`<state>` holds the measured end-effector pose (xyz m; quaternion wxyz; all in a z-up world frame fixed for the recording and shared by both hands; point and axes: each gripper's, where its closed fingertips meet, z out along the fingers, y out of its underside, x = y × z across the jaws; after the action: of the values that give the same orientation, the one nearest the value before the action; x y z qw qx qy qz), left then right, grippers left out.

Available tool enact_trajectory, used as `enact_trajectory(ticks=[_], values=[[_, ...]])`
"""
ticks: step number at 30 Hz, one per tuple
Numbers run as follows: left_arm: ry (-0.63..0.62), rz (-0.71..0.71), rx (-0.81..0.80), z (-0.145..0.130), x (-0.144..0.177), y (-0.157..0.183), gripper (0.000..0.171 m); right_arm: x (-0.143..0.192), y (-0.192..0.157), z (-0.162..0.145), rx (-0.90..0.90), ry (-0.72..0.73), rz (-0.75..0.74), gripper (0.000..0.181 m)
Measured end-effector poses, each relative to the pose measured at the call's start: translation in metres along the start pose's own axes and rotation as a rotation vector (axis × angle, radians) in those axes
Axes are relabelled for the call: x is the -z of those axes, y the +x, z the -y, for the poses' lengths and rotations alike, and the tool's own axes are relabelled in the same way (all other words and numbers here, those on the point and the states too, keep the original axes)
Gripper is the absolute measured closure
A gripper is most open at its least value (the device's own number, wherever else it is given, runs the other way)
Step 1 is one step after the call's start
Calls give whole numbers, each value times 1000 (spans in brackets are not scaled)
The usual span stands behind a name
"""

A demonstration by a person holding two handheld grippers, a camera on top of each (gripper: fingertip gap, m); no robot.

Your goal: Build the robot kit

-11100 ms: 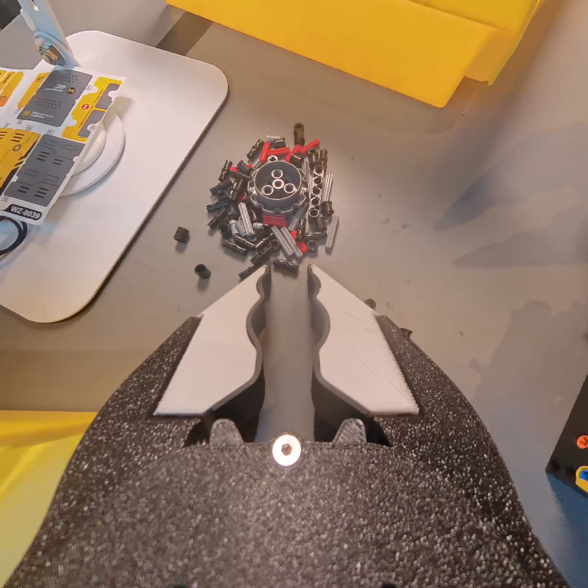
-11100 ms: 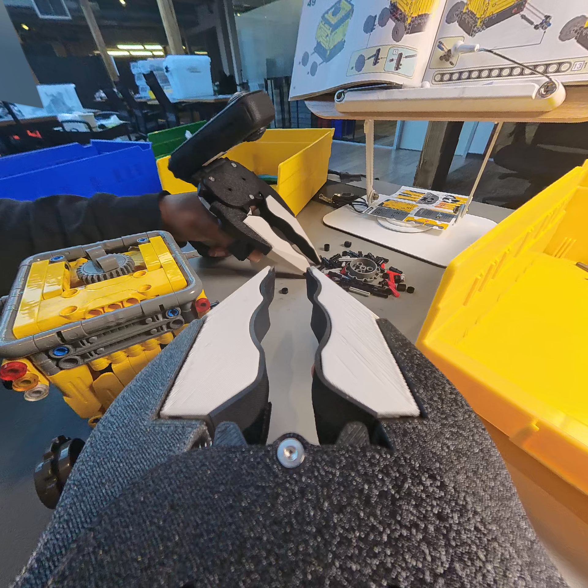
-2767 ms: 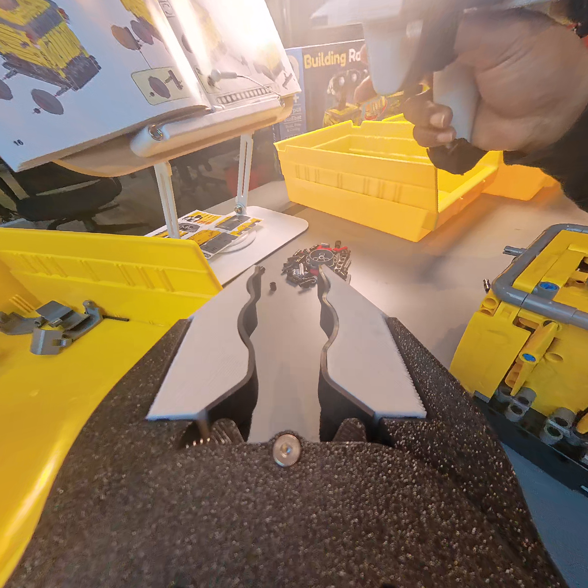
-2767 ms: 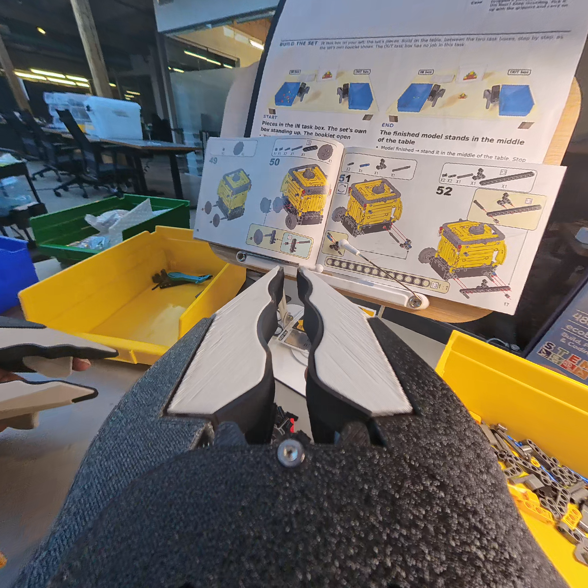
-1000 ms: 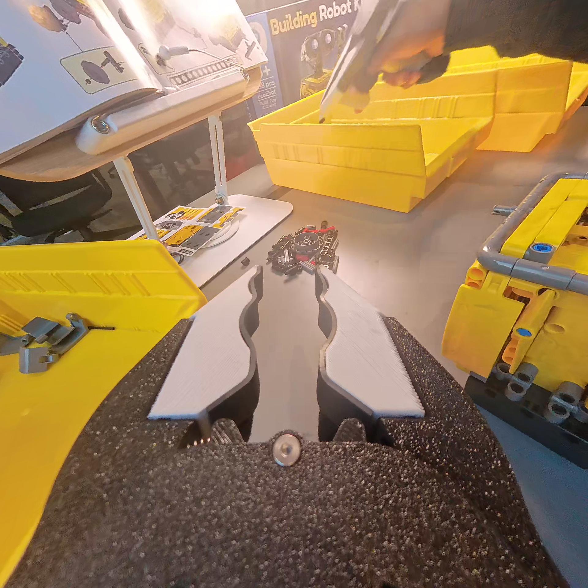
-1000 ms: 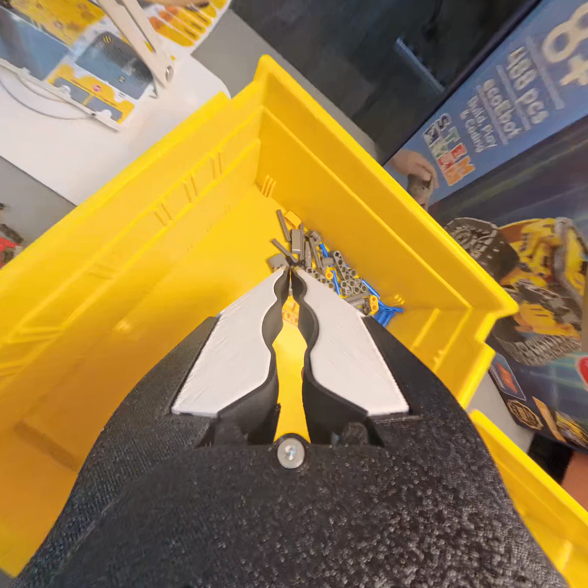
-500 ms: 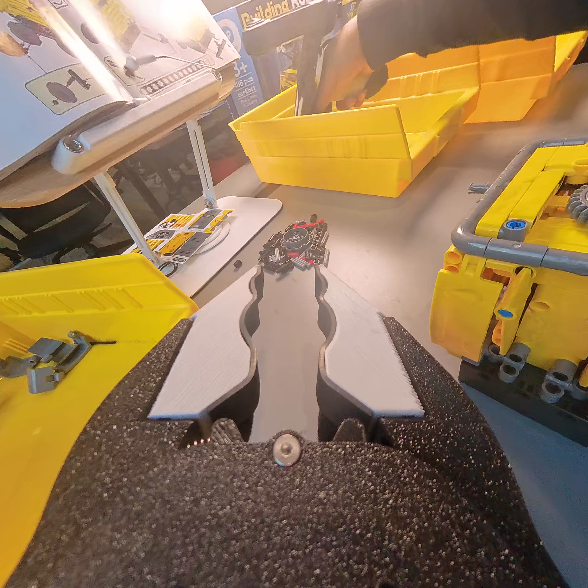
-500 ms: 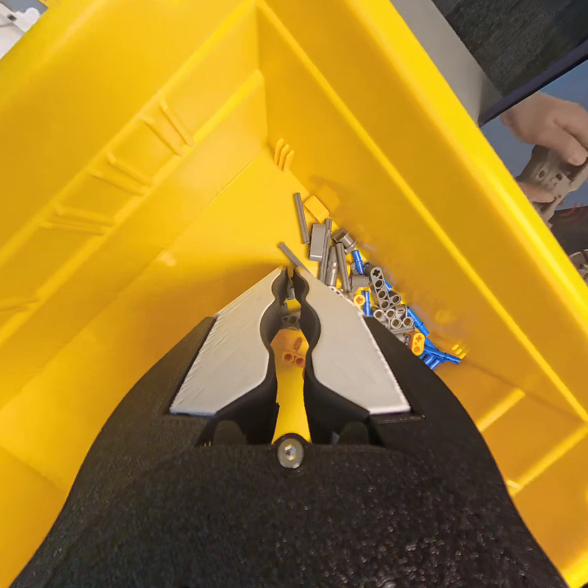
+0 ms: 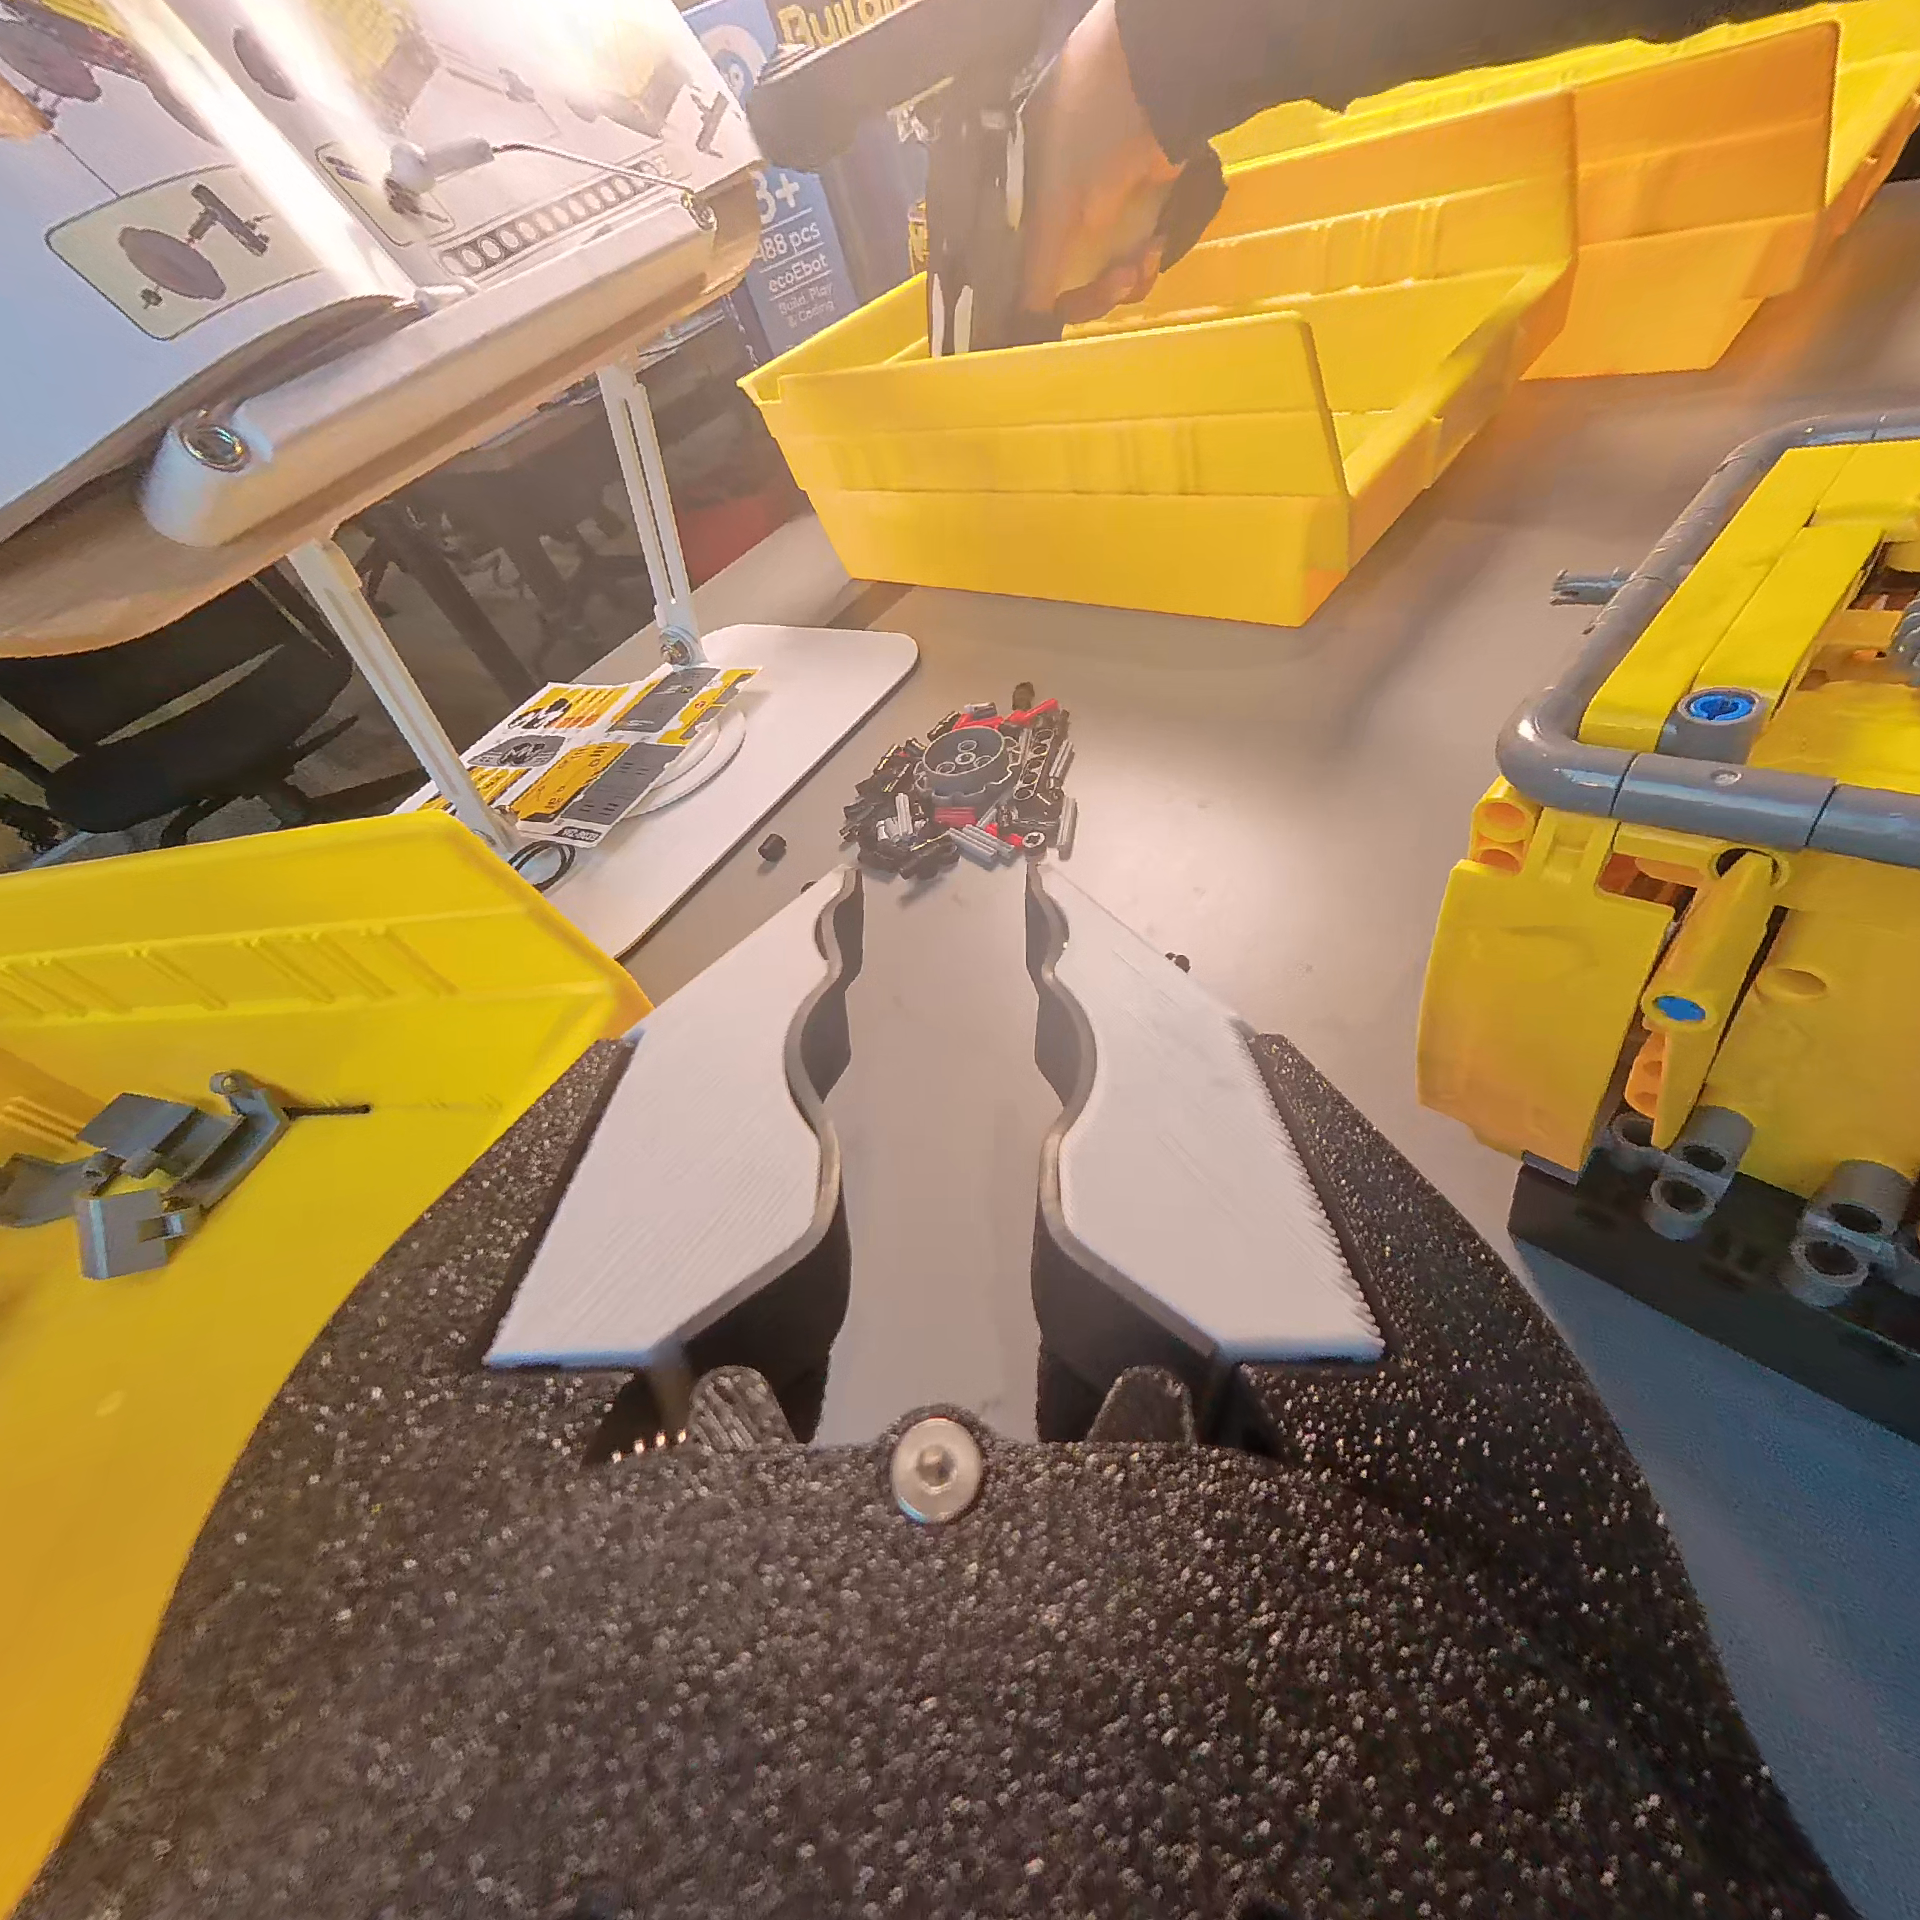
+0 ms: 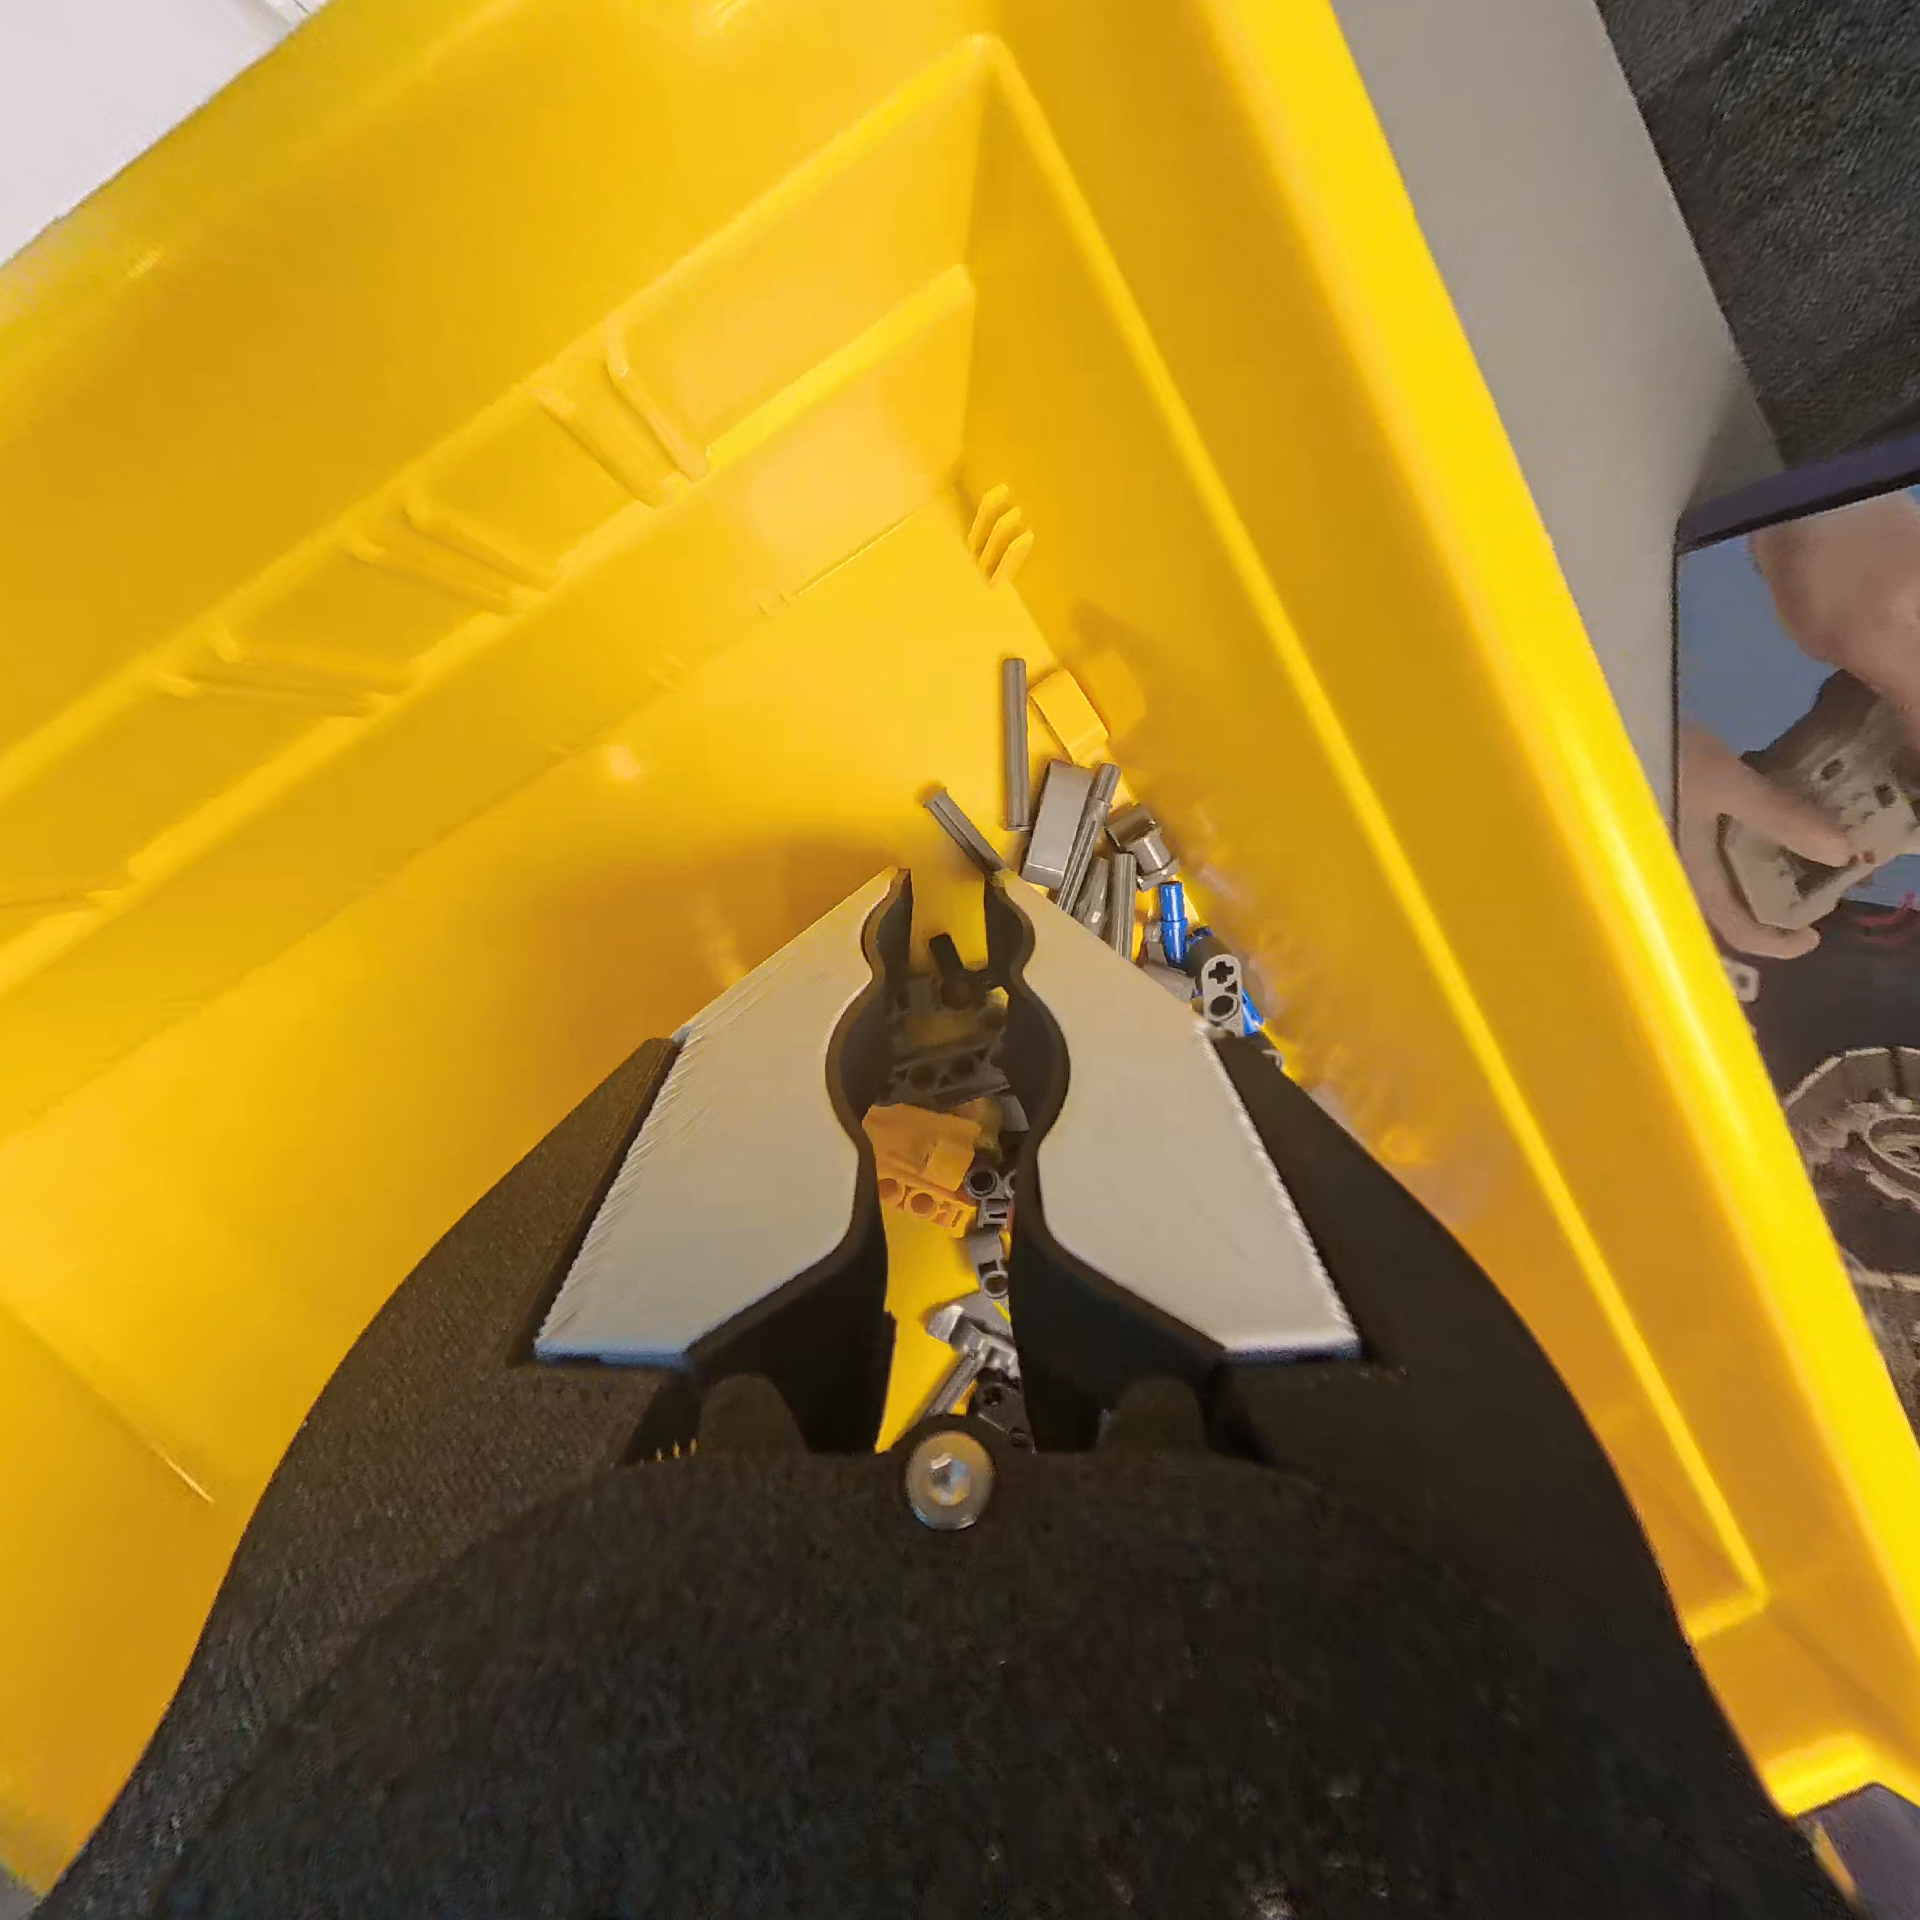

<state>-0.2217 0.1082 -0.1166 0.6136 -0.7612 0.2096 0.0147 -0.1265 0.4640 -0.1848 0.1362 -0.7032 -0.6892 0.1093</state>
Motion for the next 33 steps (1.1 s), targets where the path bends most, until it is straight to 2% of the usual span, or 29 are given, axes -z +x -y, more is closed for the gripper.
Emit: enact_trajectory(ticks=[7, 11, 17, 20, 24, 28, 33], values=[[-5, -5, -7, -1, -1, 1, 143, 0, -11, -7, 26, -52, 108, 177], [-9, -9, -13, -1, -1, 2, 143, 3, -7, -6, 52, -28, 90, 174], [-14, -9, -20, -2, -2, 2, 143, 3, -3, 16, 35, 86, 55, 162], [-11, -9, -19, -2, -1, 2, 143, -7, -5, 10, 34, 56, 53, 166], [-11, -13, -17, -2, -1, 3, 143, -6, -12, 8, 18, 66, 77, 180], [-13, -17, -23, -2, -2, 4, 143, -2, -28, 5, 49, 66, 137, 180], [-12, -21, -25, -2, -2, 4, 144, 12, -17, 16, 46, 136, 72, 174]])
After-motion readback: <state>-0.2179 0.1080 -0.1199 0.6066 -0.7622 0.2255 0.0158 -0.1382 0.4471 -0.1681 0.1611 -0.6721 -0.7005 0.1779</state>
